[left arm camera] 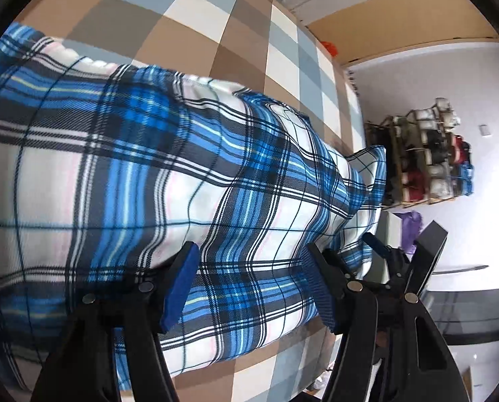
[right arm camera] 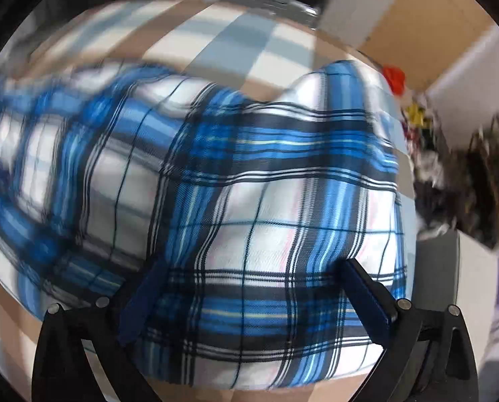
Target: Fold large clothes
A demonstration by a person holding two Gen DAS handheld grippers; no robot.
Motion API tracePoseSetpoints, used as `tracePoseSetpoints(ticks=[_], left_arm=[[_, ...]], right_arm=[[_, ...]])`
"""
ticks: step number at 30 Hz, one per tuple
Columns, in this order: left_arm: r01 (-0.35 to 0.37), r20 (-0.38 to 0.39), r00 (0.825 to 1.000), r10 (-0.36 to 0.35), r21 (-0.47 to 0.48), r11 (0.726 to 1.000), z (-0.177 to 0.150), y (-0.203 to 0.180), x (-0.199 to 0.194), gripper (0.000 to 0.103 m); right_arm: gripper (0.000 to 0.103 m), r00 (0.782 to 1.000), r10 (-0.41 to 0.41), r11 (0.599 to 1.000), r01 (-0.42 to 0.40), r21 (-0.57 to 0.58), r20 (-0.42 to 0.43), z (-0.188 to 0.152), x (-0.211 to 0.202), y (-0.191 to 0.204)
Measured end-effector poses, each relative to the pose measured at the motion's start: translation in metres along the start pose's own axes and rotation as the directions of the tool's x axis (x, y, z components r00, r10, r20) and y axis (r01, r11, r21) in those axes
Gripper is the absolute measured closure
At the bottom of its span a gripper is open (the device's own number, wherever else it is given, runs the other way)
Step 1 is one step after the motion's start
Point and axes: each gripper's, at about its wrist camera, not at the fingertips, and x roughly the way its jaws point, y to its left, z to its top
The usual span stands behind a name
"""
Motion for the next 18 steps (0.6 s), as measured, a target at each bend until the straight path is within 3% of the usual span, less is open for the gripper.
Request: tracePoseSetpoints(ticks=[2,4,6,8,10,12,13,14,16,17,18], left_arm=[[0.040,-0.014,0.999,-0.041,-0.034,0.999,0.003,0.008,-0.002,0.047],[-0.015,-0.035,0.999,0.013,-0.059,0.998,0.000,0.007,-0.014,0.066],[-0.047,-0.020,0.999,0.047,-0.020,0.999,-0.013,-0.005,-0.032,0.065],[-0.130,0.024,0.991,0.128,0.091,0.987,-0.029,-0.019,-0.048,0.062],[-0.222,0.066,0.974,0.215,0.153,0.963,-0.043,-0.019,-0.056,0.047],[-0.274,0.088,0.961,0.263,0.153,0.949,-0.054,-0.005,-0.058,0.046],[-0.279,0.081,0.960,0.270,0.138,0.950,-0.057,0.006,-0.056,0.046],[-0.271,0.060,0.962,0.265,0.115,0.956,-0.059,0.019,-0.053,0.046],[-0.239,0.054,0.970,0.235,0.081,0.968,-0.060,0.034,-0.053,0.047],[-0.203,0.079,0.977,0.197,0.082,0.976,-0.060,0.039,-0.057,0.046],[-0.186,0.076,0.981,0.180,0.080,0.979,-0.060,0.039,-0.058,0.046]], right_arm=[[0.000,1.000,0.017,1.000,-0.017,0.007,-0.011,0.003,0.002,-0.003],[0.002,0.999,0.035,0.999,-0.035,0.021,-0.032,0.009,-0.004,-0.007],[0.000,0.994,0.097,0.995,-0.098,0.015,0.055,0.006,-0.035,-0.006],[0.000,0.960,0.248,0.967,-0.253,0.018,0.132,0.005,-0.064,0.004],[0.000,0.941,0.316,0.948,-0.317,-0.015,0.117,0.006,-0.075,0.019],[0.000,0.949,0.306,0.951,-0.301,-0.072,0.079,0.004,-0.068,0.037],[0.000,0.966,0.252,0.963,-0.246,-0.106,0.049,0.002,-0.056,0.050],[0.000,0.982,0.189,0.974,-0.187,-0.130,0.006,-0.001,-0.041,0.061],[0.000,0.989,0.135,0.976,-0.144,-0.161,-0.064,-0.011,-0.019,0.076],[0.000,0.988,0.155,0.979,-0.157,-0.128,-0.024,-0.012,-0.020,0.072],[0.000,0.986,0.163,0.979,-0.166,-0.114,-0.040,-0.011,-0.018,0.069]])
